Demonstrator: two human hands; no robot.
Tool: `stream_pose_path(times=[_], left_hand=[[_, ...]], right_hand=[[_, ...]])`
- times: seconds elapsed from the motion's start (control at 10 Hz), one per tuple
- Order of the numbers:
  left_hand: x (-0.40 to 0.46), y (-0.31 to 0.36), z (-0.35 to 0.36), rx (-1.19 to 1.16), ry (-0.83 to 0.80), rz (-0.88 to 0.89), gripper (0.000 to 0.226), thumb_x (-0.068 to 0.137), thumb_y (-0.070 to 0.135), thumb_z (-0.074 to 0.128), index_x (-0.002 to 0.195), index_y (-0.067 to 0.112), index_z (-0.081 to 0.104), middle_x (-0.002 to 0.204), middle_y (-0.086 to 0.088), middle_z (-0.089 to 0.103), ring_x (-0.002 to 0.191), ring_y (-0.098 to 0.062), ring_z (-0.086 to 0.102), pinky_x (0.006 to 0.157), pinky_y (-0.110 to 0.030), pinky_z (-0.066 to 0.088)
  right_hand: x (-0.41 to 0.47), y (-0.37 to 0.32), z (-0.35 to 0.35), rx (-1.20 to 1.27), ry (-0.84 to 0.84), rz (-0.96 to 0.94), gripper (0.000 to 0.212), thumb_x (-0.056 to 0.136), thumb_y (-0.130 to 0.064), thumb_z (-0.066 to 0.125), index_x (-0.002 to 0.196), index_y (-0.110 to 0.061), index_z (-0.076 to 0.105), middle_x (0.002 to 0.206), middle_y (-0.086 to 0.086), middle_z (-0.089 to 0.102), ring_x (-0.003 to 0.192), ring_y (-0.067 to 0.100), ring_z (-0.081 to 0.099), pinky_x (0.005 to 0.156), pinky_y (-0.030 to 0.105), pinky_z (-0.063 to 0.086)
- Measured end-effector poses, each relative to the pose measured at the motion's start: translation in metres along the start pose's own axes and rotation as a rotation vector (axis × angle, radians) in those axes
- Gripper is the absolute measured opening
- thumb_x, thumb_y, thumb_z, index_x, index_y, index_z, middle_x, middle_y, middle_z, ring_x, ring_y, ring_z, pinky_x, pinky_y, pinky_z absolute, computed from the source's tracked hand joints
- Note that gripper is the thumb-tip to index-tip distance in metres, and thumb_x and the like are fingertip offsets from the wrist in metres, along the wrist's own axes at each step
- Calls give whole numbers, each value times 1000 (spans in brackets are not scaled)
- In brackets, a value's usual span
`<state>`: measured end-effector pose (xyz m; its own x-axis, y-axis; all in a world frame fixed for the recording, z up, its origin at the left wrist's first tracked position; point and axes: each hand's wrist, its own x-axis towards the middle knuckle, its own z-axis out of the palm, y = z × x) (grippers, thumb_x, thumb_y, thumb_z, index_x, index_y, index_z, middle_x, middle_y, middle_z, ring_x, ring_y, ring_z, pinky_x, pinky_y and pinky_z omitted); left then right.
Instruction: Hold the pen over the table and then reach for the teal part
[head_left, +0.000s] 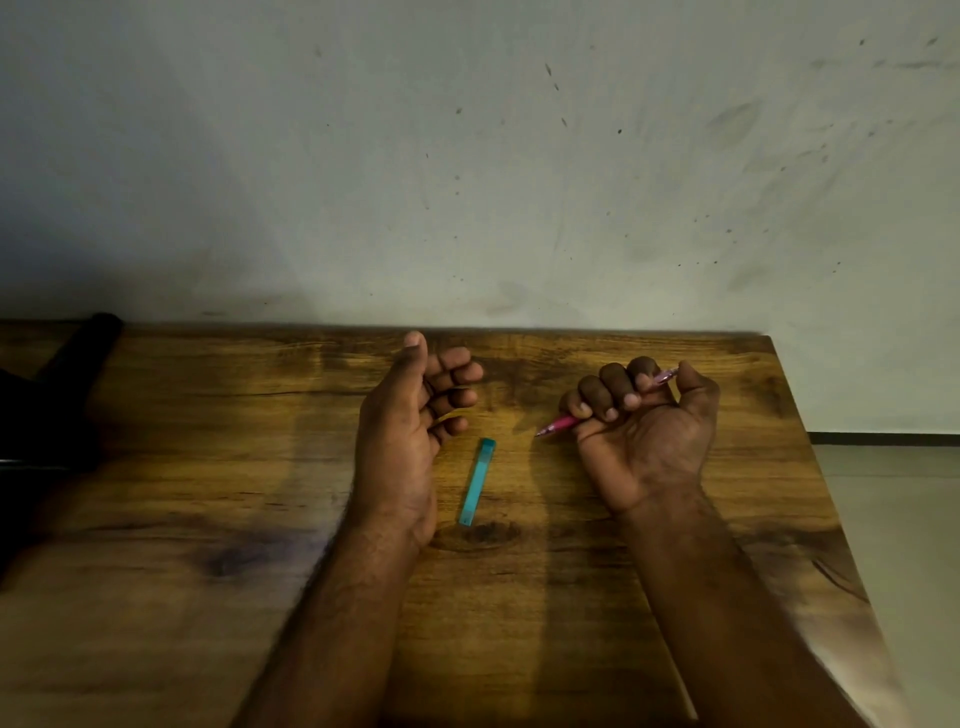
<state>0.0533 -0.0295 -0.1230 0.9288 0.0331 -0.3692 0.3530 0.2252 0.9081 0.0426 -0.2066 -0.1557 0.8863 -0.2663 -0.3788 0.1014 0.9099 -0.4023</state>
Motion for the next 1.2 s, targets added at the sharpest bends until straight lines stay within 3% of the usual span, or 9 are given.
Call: stream_pose_path(times=[0.3, 0.6, 0.8, 1.2], left_hand=[[-1, 2, 1, -6, -2, -3, 56, 86, 66, 47, 103, 21, 76, 101, -3, 81, 88, -14, 71, 80, -36, 51], [-1, 2, 1, -9, 12, -13, 49, 98, 58, 45, 101, 21, 77, 99, -3, 81, 87, -15, 70, 79, -35, 51], [-1, 2, 1, -9, 12, -9, 49, 97, 58, 45, 101, 21, 77, 99, -3, 81, 88, -15, 70, 79, -35, 51], [-1, 0, 0, 4, -1, 3, 50, 96, 61, 45, 100, 23, 78, 101, -3, 81, 88, -14, 71, 79, -35, 51]], right_hand=[[-1, 0, 1, -15, -4, -16, 39, 86, -49, 41, 64, -17, 45, 55, -2, 32, 53, 15, 26, 55, 29, 31], [0, 0, 2, -13, -10, -2, 48, 96, -51, 34, 64, -17, 46, 55, -2, 33, 53, 14, 27, 55, 29, 31], [-1, -1, 1, -25, 1, -19, 37, 84, -48, 43, 64, -17, 44, 55, -2, 32, 52, 15, 27, 54, 29, 31], [0, -2, 0, 8, -3, -18, 47, 96, -50, 32, 65, -17, 44, 55, -2, 32, 51, 15, 27, 55, 30, 29]])
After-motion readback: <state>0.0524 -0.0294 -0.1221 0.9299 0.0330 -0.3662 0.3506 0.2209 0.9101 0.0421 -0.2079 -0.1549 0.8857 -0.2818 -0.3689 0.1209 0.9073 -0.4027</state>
